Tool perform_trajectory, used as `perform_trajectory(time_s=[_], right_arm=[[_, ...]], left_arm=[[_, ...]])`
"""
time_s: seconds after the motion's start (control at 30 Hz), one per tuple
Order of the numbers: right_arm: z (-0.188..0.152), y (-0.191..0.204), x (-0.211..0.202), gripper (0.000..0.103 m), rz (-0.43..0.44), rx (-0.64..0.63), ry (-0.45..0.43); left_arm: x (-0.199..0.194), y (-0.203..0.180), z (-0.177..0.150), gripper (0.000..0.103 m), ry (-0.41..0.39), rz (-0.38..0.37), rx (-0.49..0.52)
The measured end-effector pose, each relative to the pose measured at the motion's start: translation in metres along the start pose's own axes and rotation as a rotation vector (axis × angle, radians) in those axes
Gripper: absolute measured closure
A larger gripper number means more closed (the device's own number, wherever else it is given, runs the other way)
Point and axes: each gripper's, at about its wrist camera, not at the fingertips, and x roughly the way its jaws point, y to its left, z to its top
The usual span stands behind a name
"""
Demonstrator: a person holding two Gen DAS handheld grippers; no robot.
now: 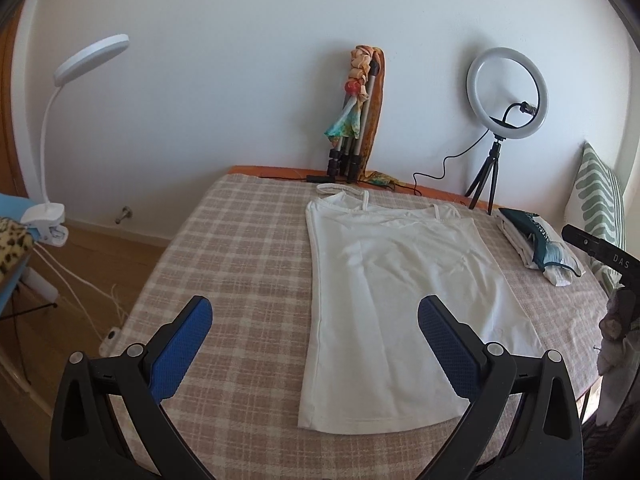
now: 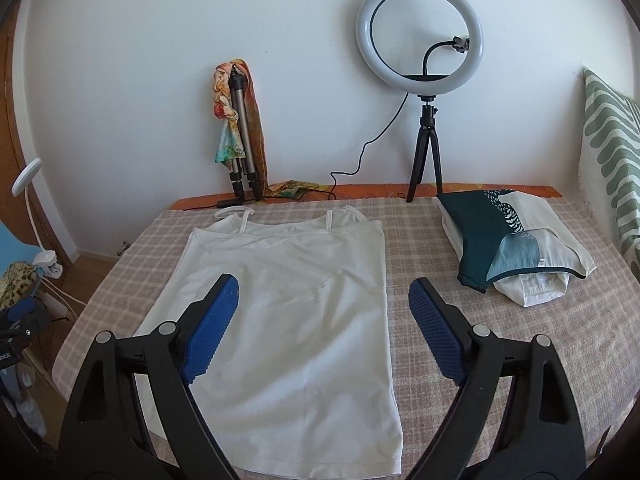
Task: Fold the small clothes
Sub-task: 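Lower the left tool to the camisole's side edge while raising the right tool away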
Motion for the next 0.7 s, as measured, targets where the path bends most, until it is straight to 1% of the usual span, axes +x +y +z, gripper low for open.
perform_trajectory(time_s=[0.03, 0.1, 0.2, 0.23, 0.3, 0.37, 0.4, 0.43, 0.47, 0.5, 0.57, 0.63, 0.7], right_arm=[[0.001, 0.002, 0.008, 0.022, 0.026, 0.011, 0.027], [0.007, 0.008, 0.025, 0.027, 0.082, 0.039, 0.074], [0.018, 0.022, 0.053, 0.029, 0.148, 0.050, 0.137], [0.021, 0.028, 0.063, 0.030, 0.165, 0.044, 0.159], [0.029, 0.044, 0.083, 0.030, 0.207, 0.034, 0.217], [0.036, 0.061, 0.105, 0.031, 0.266, 0.032, 0.284], [0.039, 0.070, 0.115, 0.034, 0.286, 0.026, 0.306], [0.042, 0.081, 0.125, 0.036, 0.305, 0.012, 0.328], [0.045, 0.091, 0.135, 0.037, 0.323, 0.000, 0.349], [0.047, 0.099, 0.145, 0.038, 0.342, -0.002, 0.370], [0.053, 0.116, 0.166, 0.040, 0.362, 0.009, 0.407], [0.059, 0.132, 0.184, 0.041, 0.359, 0.009, 0.429], [0.063, 0.146, 0.203, 0.048, 0.372, 0.013, 0.458]], left_arm=[[0.004, 0.002, -0.004, 0.003, 0.022, -0.008, -0.009], [0.013, 0.004, -0.014, 0.012, 0.070, -0.026, -0.014], [0.026, 0.007, -0.030, 0.015, 0.150, -0.053, -0.018], [0.031, 0.009, -0.036, 0.016, 0.179, -0.066, -0.027], [0.040, 0.011, -0.046, 0.023, 0.232, -0.083, -0.037], [0.047, 0.015, -0.054, 0.025, 0.280, -0.103, -0.055], [0.052, 0.017, -0.057, 0.028, 0.299, -0.111, -0.065], [0.055, 0.019, -0.059, 0.032, 0.315, -0.116, -0.077], [0.059, 0.023, -0.061, 0.040, 0.328, -0.125, -0.091], [0.061, 0.025, -0.063, 0.044, 0.340, -0.130, -0.104], [0.065, 0.027, -0.066, 0.044, 0.358, -0.133, -0.117], [0.068, 0.027, -0.069, 0.044, 0.372, -0.138, -0.110], [0.068, 0.025, -0.072, 0.046, 0.383, -0.146, -0.098]])
